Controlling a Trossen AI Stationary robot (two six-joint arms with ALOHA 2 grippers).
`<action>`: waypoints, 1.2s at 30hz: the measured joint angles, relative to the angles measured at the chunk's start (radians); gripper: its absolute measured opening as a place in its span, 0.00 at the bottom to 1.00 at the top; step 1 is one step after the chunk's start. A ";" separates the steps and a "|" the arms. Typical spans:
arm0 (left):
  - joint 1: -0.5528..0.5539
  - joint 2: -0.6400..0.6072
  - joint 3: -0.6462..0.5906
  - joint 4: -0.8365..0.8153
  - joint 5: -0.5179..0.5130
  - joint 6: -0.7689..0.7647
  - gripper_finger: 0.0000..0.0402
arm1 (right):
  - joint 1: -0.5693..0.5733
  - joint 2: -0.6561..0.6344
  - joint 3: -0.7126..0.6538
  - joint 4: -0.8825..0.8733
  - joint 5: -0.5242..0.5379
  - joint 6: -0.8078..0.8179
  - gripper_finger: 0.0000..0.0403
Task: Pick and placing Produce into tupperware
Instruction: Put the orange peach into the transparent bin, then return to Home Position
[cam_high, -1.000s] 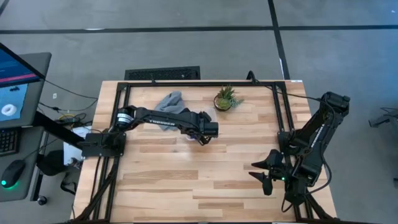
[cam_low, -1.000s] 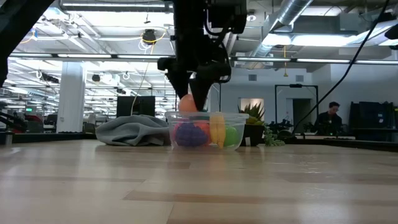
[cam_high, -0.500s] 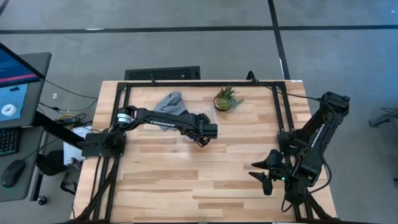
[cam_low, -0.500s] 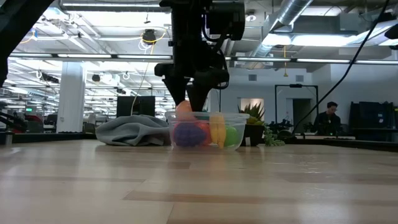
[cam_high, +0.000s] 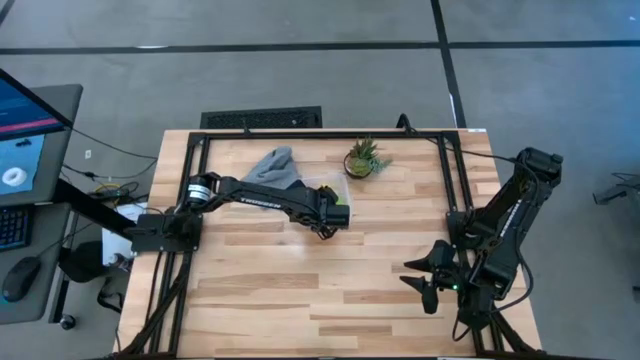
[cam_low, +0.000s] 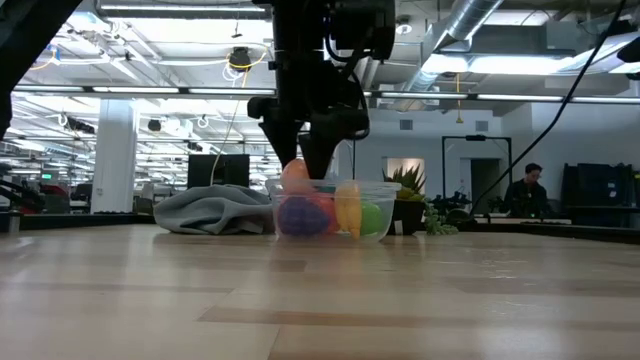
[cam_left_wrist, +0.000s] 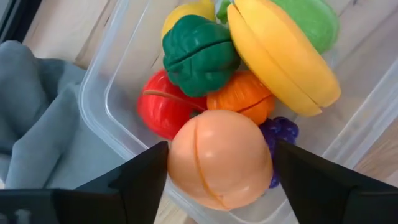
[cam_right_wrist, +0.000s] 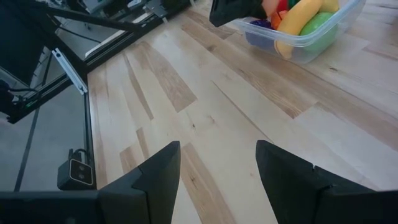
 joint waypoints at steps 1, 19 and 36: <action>0.000 0.000 0.000 -0.001 0.000 0.000 0.71 | 0.000 0.000 0.000 0.000 0.000 0.000 0.58; -0.031 0.000 0.048 -0.034 -0.053 0.009 0.81 | 0.000 0.000 0.000 0.008 0.000 0.000 0.58; -0.196 0.001 0.380 -0.062 -0.288 0.209 0.80 | 0.000 0.000 0.000 0.011 0.000 -0.001 0.58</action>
